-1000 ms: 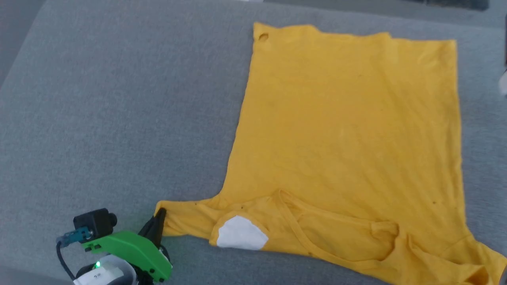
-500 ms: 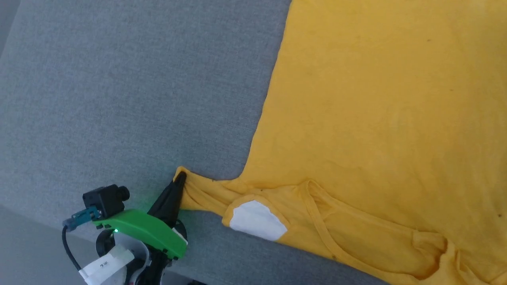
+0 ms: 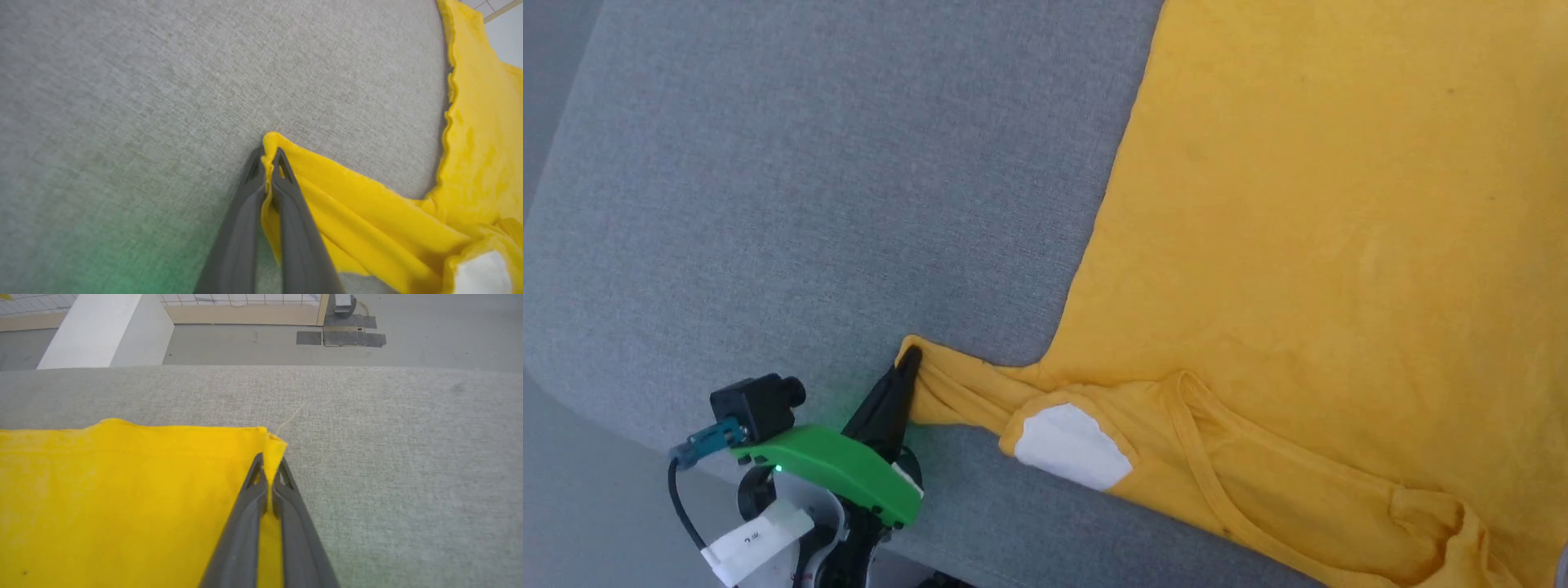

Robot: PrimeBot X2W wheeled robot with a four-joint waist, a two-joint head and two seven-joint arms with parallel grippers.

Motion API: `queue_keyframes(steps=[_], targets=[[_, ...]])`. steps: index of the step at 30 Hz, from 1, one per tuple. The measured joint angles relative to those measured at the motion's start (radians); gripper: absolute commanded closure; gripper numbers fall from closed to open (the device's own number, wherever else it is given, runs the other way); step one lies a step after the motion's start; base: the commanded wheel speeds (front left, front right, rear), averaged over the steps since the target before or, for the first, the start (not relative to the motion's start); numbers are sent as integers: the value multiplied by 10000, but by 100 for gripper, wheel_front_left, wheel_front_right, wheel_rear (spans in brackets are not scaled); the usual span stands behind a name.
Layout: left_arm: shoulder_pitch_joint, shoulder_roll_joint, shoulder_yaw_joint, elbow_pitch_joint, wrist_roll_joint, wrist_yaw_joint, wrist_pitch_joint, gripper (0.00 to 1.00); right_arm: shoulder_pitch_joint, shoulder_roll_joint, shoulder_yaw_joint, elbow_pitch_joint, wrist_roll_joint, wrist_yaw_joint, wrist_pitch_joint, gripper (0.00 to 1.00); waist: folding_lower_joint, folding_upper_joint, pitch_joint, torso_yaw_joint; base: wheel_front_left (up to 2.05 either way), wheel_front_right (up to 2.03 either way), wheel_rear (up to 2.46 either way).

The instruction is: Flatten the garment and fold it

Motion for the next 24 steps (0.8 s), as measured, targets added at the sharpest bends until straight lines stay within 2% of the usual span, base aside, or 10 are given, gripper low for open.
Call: queue_keyframes(steps=[3, 7, 10, 12, 16, 19, 24], targets=[[151, 127, 109, 81, 0, 190, 48, 100, 1058, 40, 449, -330, 282, 0, -2006, 100, 0, 0, -361, -77, 0, 0, 0], [739, 454, 351, 42, 15, 483, 234, 100, 2575, 155, 506, -694, 491, 0, -4362, 100, 0, 0, -978, -307, 0, 0, 0], [1209, 681, 453, -59, 44, 713, 407, 100, 3799, 445, 307, -1041, 497, 0, -5375, 100, 0, 0, -1499, -552, 0, 0, 0], [1501, 757, 527, -142, 46, 836, 504, 100, 4555, 775, 33, -1294, 495, 0, -5655, 100, 0, 0, -1837, -725, 0, 0, 0], [2015, 838, 560, -353, 46, 1020, 706, 100, 6014, 1507, -617, -1971, 729, 2, -5269, 100, -2, -1, -2495, -1134, 0, 0, 0], [2265, 899, 581, -587, 48, 1143, 794, 100, 6976, 1770, -924, -2522, 903, 0, -4291, 100, -2, -1, -2869, -1506, 0, 0, 0], [2480, 997, 602, -901, 61, 1258, 897, 100, 8329, 1904, -1206, -3183, 1294, 0, -1814, 100, -2, 0, -3352, -2133, 0, 0, 0]])
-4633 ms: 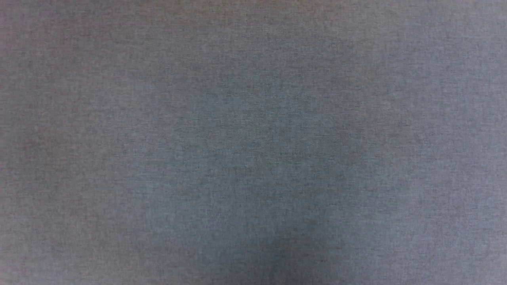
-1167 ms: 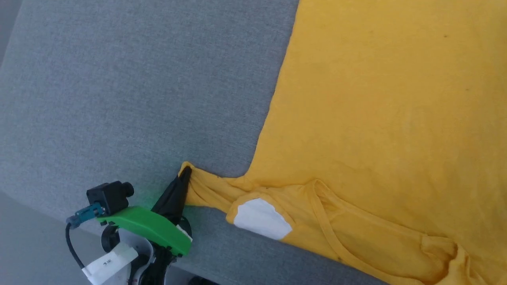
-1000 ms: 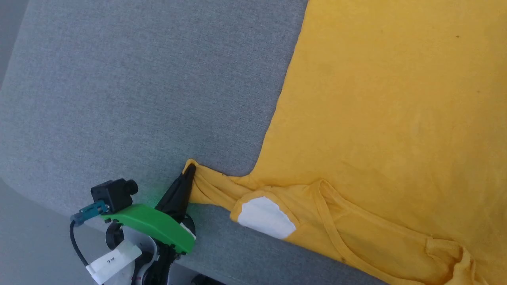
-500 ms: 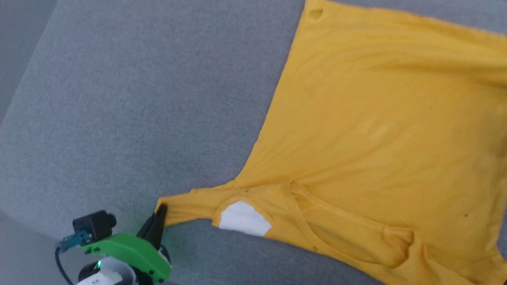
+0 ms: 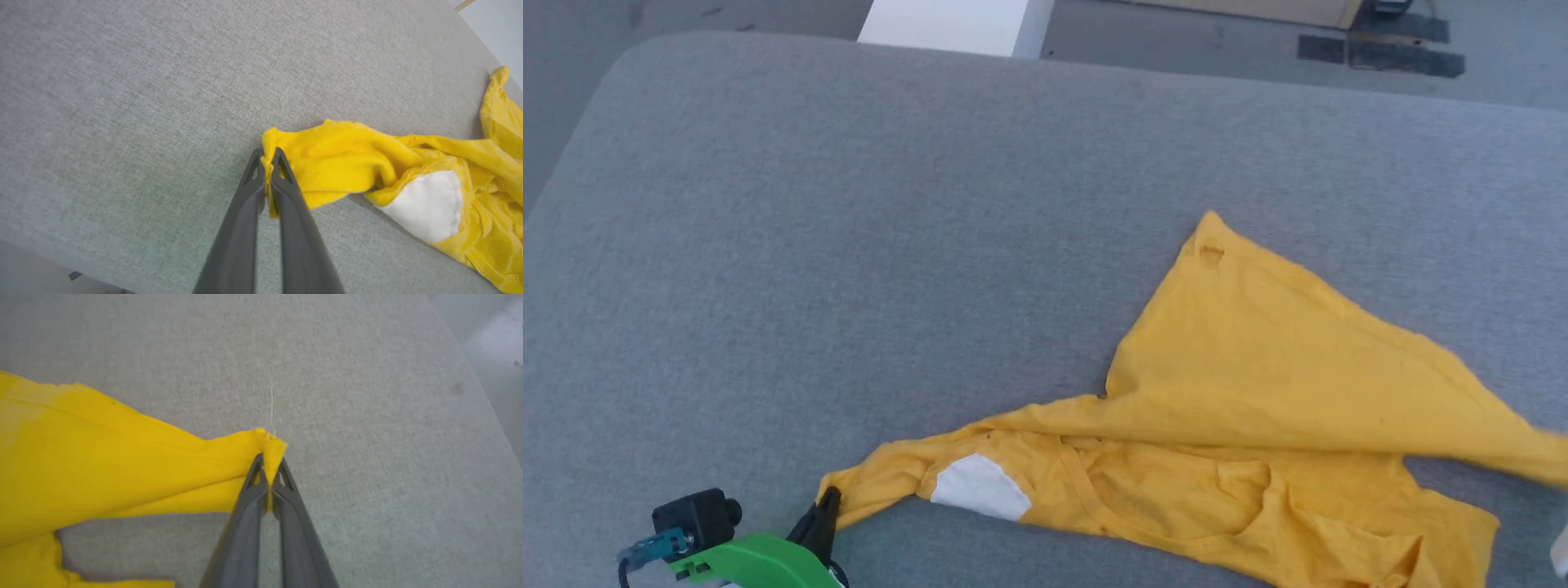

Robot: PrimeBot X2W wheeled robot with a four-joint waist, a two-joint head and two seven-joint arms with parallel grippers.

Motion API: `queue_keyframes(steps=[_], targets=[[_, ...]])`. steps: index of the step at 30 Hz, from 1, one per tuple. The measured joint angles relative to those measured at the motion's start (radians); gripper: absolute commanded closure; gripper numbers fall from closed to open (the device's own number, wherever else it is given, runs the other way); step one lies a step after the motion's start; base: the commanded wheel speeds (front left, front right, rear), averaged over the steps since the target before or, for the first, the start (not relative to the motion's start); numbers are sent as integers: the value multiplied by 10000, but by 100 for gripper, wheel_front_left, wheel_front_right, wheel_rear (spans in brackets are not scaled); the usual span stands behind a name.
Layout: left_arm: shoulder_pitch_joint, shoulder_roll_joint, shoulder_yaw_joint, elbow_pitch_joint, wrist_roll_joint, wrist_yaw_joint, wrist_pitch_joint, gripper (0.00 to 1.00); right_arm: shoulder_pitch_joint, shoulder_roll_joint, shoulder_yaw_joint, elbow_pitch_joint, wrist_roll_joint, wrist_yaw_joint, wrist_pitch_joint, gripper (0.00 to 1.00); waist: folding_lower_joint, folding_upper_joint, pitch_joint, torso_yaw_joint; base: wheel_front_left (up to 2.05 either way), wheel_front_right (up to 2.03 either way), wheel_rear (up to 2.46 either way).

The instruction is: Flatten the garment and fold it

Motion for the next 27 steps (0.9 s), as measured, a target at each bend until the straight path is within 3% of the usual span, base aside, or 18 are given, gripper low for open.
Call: queue_keyframes(steps=[4, 9, 10, 12, 16, 20, 27], targets=[[47, 44, -25, -182, 12, 75, 104, 100, 926, 21, 13, 33, 389, 2, 2228, 100, 0, 0, -335, -325, 0, 0, 0], [89, 75, -69, -305, 15, 111, 163, 100, 1206, -29, 86, 4, 955, 2, 3254, 99, 0, 0, -588, -515, 0, 0, 0], [100, 77, -86, -326, 15, 119, 174, 100, 1242, -31, 165, 2, 1030, 0, 3260, 60, 0, 0, -620, -532, 0, 0, 0], [102, 79, -123, -357, 15, 119, 219, 100, 1317, -29, 341, -140, 1032, 0, 2991, 0, 0, 0, -632, -516, 0, 0, 0], [102, 82, -171, -395, 15, 148, 238, 100, 1165, 29, 734, -652, 874, 0, 1298, 0, 0, 0, -609, -433, 0, 0, 0], [95, 88, -209, -412, 15, 148, 240, 100, 459, -71, 1764, -1012, 581, 0, -602, 0, 0, 0, -509, -348, 0, 0, 0], [-9, 77, -291, -380, 15, 136, 228, 100, -1469, -1254, 4765, -431, 968, 0, -3392, 0, 0, 0, -201, -181, 0, 0, 0]])
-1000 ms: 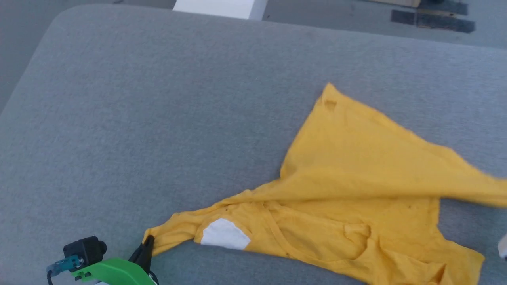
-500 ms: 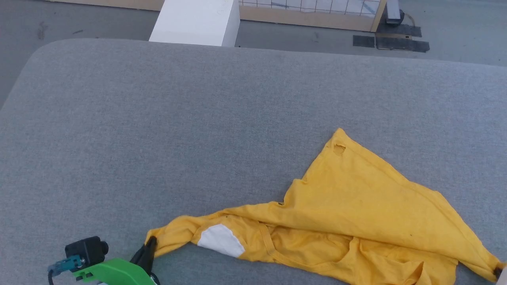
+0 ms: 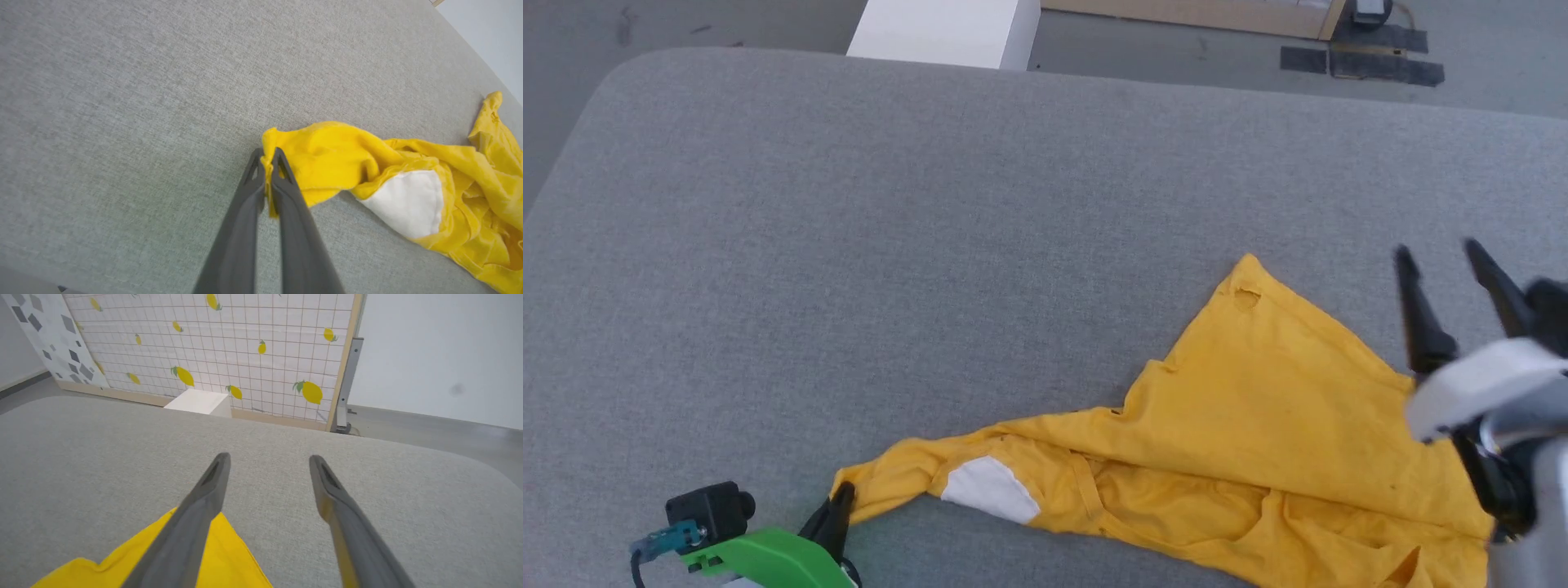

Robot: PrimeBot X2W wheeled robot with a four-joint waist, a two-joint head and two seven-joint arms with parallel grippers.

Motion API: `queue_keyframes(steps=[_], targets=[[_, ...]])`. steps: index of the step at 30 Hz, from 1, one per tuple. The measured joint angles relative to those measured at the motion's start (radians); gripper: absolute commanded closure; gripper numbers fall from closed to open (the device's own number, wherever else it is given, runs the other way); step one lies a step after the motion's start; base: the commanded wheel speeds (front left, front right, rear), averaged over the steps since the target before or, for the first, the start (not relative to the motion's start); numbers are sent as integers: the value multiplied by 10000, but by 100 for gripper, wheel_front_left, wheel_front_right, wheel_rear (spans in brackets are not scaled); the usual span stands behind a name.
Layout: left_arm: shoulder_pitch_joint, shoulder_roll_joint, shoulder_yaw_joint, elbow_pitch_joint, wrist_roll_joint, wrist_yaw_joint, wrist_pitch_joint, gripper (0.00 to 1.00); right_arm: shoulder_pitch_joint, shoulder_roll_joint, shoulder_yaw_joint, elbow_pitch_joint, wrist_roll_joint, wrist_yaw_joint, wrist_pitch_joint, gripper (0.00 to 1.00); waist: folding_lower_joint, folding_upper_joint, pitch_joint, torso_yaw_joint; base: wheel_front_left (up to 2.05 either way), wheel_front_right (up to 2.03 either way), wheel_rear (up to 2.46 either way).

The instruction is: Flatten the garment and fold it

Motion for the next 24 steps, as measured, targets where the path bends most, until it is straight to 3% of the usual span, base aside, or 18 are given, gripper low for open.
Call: queue_keyframes(steps=[5, 10, 19, 20, 21, 22, 23, 24], targets=[[-289, -61, -144, 113, 0, -88, -40, 100, -1603, -685, 2079, 1676, 470, 2, -15, 0, 0, 0, 269, 200, 0, 0, 0], [-652, -148, -316, 276, 0, -194, -121, 100, -3129, -1055, 3317, 3455, 754, 2, 1009, 0, 0, 0, 516, 528, 0, 0, 0], [-895, -330, -520, 702, -8, -397, -286, 100, -4406, -1197, 3789, 5563, 798, 2, 4084, 0, 1, 0, 926, 1197, 0, 0, 0], [-902, -345, -541, 746, -17, -431, -320, 100, -4486, -1195, 3770, 5609, 736, 2, 4445, 6, 1, 0, 960, 1260, 0, 0, 0], [-917, -357, -556, 773, -17, -435, -336, 100, -4599, -1200, 3737, 5626, 681, 2, 4840, 47, 1, 0, 987, 1313, 0, 0, 0], [-923, -362, -569, 798, -19, -437, -337, 100, -4692, -1197, 3682, 5626, 629, 2, 5214, 62, 1, 0, 1009, 1357, 0, 0, 0], [-923, -362, -573, 823, -19, -437, -339, 100, -4733, -1195, 3641, 5609, 571, 2, 5469, 85, 1, 0, 1019, 1383, 0, 0, 0], [-923, -366, -579, 851, -21, -439, -347, 100, -4743, -1191, 3597, 5536, 497, 2, 5678, 100, 1, 0, 1016, 1400, 0, 0, 0]])
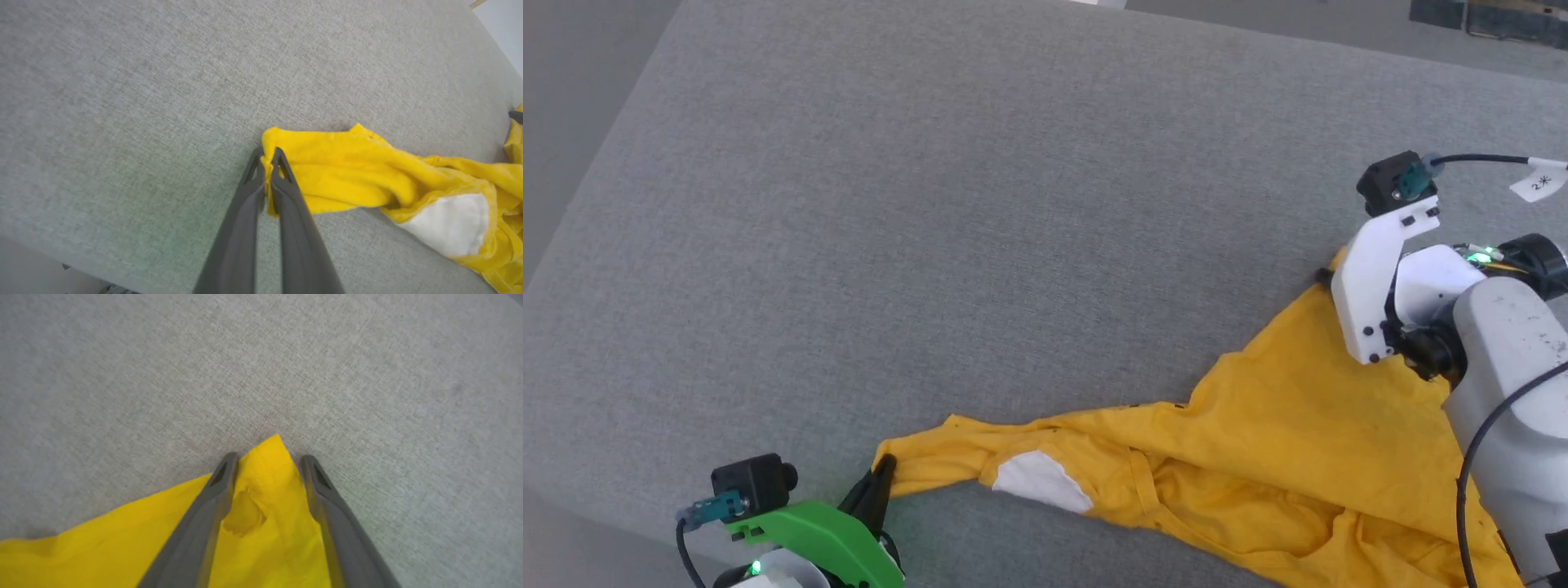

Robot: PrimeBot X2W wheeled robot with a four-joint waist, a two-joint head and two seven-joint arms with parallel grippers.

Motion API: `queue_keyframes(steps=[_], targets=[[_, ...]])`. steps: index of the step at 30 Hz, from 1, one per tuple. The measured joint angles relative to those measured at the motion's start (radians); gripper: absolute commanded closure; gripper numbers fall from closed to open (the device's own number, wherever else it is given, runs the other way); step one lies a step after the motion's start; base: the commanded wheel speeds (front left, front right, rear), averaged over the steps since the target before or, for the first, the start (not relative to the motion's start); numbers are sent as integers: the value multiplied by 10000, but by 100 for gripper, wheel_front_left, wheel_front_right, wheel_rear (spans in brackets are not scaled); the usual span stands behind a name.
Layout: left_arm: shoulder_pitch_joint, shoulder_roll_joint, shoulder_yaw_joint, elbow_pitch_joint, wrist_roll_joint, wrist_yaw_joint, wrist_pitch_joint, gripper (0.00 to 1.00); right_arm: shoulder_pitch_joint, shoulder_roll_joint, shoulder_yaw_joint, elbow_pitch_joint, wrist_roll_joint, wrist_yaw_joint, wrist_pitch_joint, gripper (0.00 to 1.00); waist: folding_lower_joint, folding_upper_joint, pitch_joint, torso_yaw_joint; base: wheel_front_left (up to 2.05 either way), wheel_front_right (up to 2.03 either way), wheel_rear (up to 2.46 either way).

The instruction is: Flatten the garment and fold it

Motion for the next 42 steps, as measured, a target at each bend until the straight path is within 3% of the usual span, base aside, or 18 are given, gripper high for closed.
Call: queue_keyframes(steps=[3, 14, 19, 26, 32, 37, 42], targets=[[1, 0, 10, 54, -36, 0, -4, 100, 177, 69, -341, -245, -188, 0, -13, 100, 0, 0, -75, -21, 0, 0, 0], [116, 224, 318, -330, 40, 59, -476, 100, 2740, 825, -1975, -2355, -215, 0, -3323, 100, 0, 0, -731, -643, 0, 0, 0], [32, 351, 598, -924, 128, 35, -999, 100, 4032, 1062, -2610, -3687, 88, 0, -3827, 100, 0, 0, -1022, -1121, 0, 0, 0], [-1738, 1287, 738, -1812, 579, -445, -846, 100, 4196, 750, -3066, -5985, 132, 0, -3168, 100, 0, 0, -1368, -1822, 0, 0, 0], [-4352, 1808, 861, -2341, 470, -874, -276, 100, 2773, -148, -3016, -7536, 121, 0, -1739, 100, 0, 0, -1637, -2247, 0, 0, 0], [-6443, 2021, 890, -2297, 276, -1055, 100, 100, 1058, -945, -2784, -7981, 123, 0, -715, 100, 0, 1, -1615, -2430, 0, 0, 0], [-8554, 2167, 1003, -1724, 265, -1051, 364, 100, -1171, -1503, -2290, -7524, 174, 0, 105, 100, 0, 0, -1215, -2503, 0, 0, 0]])
